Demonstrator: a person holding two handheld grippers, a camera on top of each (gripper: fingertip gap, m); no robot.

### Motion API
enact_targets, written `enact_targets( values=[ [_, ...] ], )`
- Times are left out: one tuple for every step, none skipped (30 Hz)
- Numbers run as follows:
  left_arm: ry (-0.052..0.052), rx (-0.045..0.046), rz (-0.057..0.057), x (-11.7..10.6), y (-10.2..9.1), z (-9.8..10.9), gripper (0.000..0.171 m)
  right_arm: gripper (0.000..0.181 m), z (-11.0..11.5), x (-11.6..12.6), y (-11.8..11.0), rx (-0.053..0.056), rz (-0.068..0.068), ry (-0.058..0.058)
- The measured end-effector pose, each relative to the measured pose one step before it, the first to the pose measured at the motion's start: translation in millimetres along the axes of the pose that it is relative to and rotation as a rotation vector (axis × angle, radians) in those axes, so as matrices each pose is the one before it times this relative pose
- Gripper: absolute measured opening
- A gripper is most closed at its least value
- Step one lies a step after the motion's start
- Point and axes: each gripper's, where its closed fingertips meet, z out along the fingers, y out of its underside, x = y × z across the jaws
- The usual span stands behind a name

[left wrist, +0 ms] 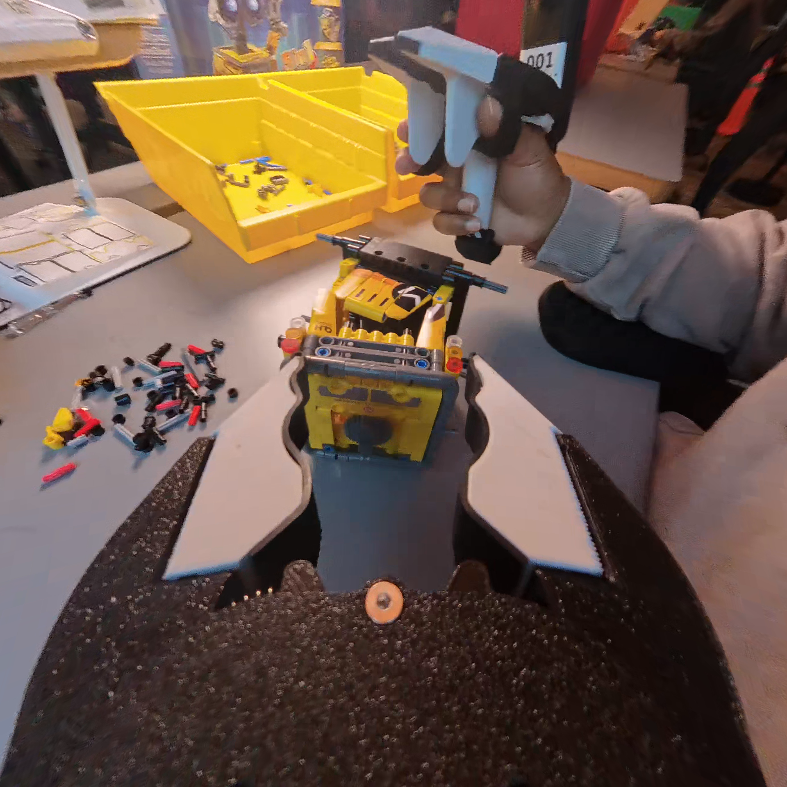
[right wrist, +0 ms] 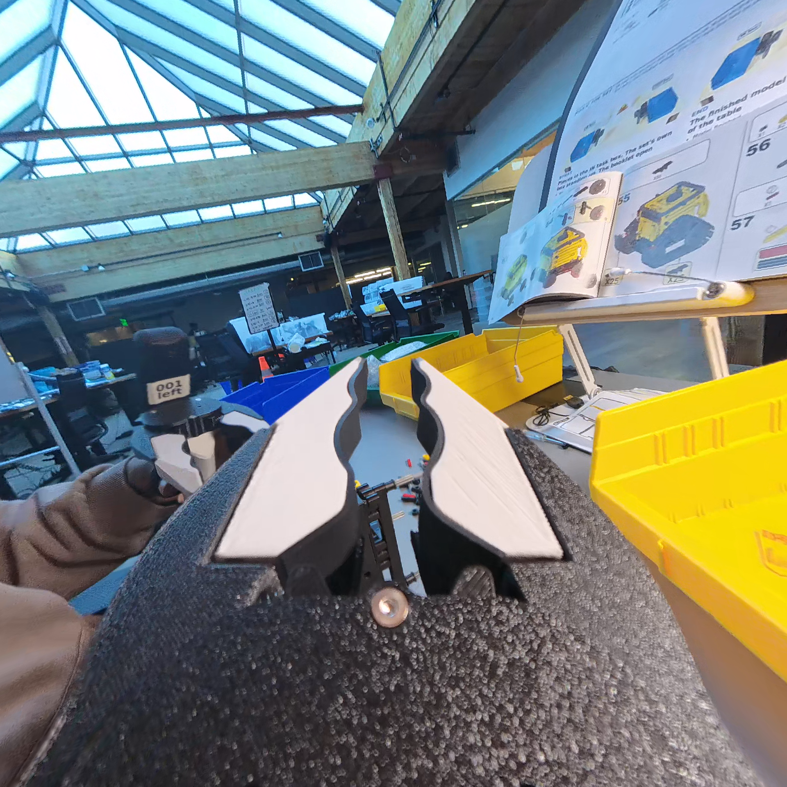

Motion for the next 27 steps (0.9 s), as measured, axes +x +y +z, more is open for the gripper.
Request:
enact_targets(
  values=[
    [-0.0390, 0.00841, 0.0218, -1.54, 0.32, 4.41, 0.074, 0.018, 1.93, -0.52, 4.07, -0.0150, -0.0059, -0.0021],
    [-0.0318, 0.00703, 0.0273, -1.19, -0.46, 3.82, 0.072, 0.018, 1.68, -0.66, 3.93, -0.0151, -0.0054, -0.0036],
    [-0.0069, 0.01306, 0.0274, 2.02, -1.67, 3.07, 0.071, 0.018, 1.09, -0.79, 4.10, -0.0163, -0.0055, -0.0051],
    [-0.0002, 0.01016, 0.0150, 2.64, -1.47, 3.03, 0.062, 0.018, 0.37, -0.39, 3.98, -0.0175, -0.0079, -0.0021],
    [0.0029, 0.01097, 0.0184, 3.12, -1.19, 3.03, 0.048, 0.018, -0.31, 0.34, 3.52, -0.0170, -0.0113, 0.0029],
    [0.0010, 0.01470, 0.0240, 2.88, -1.32, 3.08, 0.037, 0.018, -0.82, 0.65, 2.91, -0.0151, -0.0138, 0.0055],
    [0.0002, 0.01261, 0.0240, 2.08, -0.78, 3.46, 0.030, 0.018, -1.15, 0.70, 2.38, -0.0134, -0.0150, 0.0061],
    [0.0050, 0.01156, 0.0097, 1.44, -1.08, 3.88, 0.024, 0.018, -1.47, 0.94, 1.48, -0.0109, -0.0148, 0.0075],
    [0.0141, 0.00437, -0.0082, 1.72, -1.03, 4.51, 0.016, 0.018, -1.80, 1.45, 0.21, -0.0049, -0.0119, 0.0132],
    [0.0129, -0.00092, -0.0178, 0.88, -0.96, 5.31, 0.006, 0.018, -1.88, 1.82, -1.77, 0.0038, -0.0095, 0.0164],
    [0.0056, -0.00294, -0.0138, -0.28, -1.08, 5.78, 0.006, 0.018, -2.05, 1.89, -3.11, 0.0063, -0.0087, 0.0175],
    [0.0138, -0.00330, -0.0031, 0.50, -1.15, 5.54, 0.006, 0.018, -2.44, 1.64, -4.43, 0.0056, -0.0083, 0.0201],
    [0.0139, -0.00527, -0.0095, -0.08, -1.24, 4.83, 0.006, 0.018, -3.30, 0.10, -6.02, 0.0066, -0.0090, 0.0169],
    [0.0094, -0.00853, -0.0311, -1.58, -1.45, 3.50, 0.006, 0.018, -4.67, -1.53, -6.97, 0.0081, -0.0101, 0.0148],
    [0.0153, -0.00282, -0.0476, -1.11, -2.30, 2.25, 0.014, 0.018, -6.10, -2.48, -7.16, 0.0065, -0.0130, 0.0178],
    [0.0255, 0.01880, -0.0565, 0.60, -5.12, -0.41, 0.025, 0.018, -7.36, -3.47, -5.65, -0.0003, -0.0167, 0.0191],
    [0.0216, 0.04537, -0.0519, 1.68, -8.13, -3.50, 0.030, 0.018, -8.80, -4.54, -3.67, -0.0085, -0.0182, 0.0212],
    [0.0064, 0.05374, -0.0323, 1.64, -8.58, -5.73, 0.033, 0.018, -10.71, -5.26, -1.89, -0.0108, -0.0206, 0.0274],
    [-0.0160, 0.03862, -0.0058, 0.38, -5.61, -6.47, 0.038, 0.018, -12.41, -5.47, -0.28, -0.0112, -0.0245, 0.0370],
    [-0.0329, 0.01762, 0.0192, -0.44, -1.61, -7.17, 0.041, 0.019, -14.16, -4.82, 1.35, -0.0119, -0.0236, 0.0479],
    [-0.0404, 0.00789, 0.0281, -0.18, 0.55, -7.93, 0.045, 0.021, -15.73, -4.76, 2.40, -0.0101, -0.0202, 0.0541],
    [-0.0382, 0.00718, 0.0177, 1.07, 1.27, -8.97, 0.050, 0.022, -17.01, -3.78, 3.33, -0.0106, -0.0163, 0.0624],
    [-0.0313, 0.00730, -0.0009, 2.89, 1.59, -10.23, 0.056, 0.023, -18.15, -3.29, 4.21, -0.0135, -0.0129, 0.0644],
    [-0.0249, 0.00396, -0.0116, 4.64, 2.62, -11.35, 0.063, 0.025, -18.78, -4.02, 4.50, -0.0155, -0.0129, 0.0556],
    [-0.0255, 0.00138, -0.0125, 5.57, 4.04, -12.29, 0.070, 0.031, -19.21, -5.24, 3.91, -0.0167, -0.0169, 0.0441],
    [-0.0281, -0.00041, -0.0066, 6.03, 5.35, -13.25, 0.075, 0.038, -19.53, -5.69, 3.07, -0.0144, -0.0191, 0.0393],
    [-0.0267, -0.00553, -0.0014, 6.55, 6.60, -13.98, 0.081, 0.045, -19.88, -5.97, 2.30, -0.0107, -0.0163, 0.0363]
  ],
)
